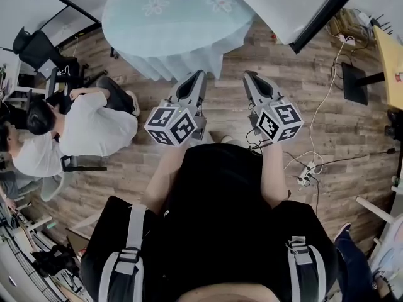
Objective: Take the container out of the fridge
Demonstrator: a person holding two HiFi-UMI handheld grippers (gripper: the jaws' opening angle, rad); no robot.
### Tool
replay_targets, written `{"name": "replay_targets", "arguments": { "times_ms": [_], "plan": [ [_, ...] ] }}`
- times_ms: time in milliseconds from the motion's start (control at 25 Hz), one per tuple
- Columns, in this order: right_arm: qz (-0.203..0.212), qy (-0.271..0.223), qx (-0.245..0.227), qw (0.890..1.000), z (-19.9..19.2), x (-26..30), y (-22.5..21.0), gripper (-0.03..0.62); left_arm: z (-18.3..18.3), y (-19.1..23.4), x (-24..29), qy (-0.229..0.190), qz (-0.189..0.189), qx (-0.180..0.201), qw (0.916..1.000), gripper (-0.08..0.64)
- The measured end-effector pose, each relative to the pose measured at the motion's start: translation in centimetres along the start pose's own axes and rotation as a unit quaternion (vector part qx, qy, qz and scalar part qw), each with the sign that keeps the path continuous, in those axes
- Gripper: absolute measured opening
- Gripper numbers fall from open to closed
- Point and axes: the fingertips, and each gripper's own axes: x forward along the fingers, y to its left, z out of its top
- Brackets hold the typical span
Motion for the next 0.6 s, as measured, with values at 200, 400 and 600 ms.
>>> {"name": "replay_targets", "arguments": {
  "times_ms": [200, 400, 600],
  "plan": [
    [-0.001, 0.001, 0.0, 1.0, 0.2, 0.0, -0.6, 0.006, 0.0, -0.8, 0.7, 0.001, -0.01, 0.006, 0.9999, 0.0],
    [0.013, 0.01, 0.004, 1.0, 0.1, 0.4, -0.1, 0.006, 0.5, -0.7, 0.4, 0.001, -0.001, 0.01, 1.0, 0.0],
    [0.009, 0.031, -0.003, 0.999, -1.0, 2.1, -0.1, 0.006, 0.0, 1.7, 1.0, 0.007, 0.003, -0.012, 0.9999, 0.0]
  ]
}}
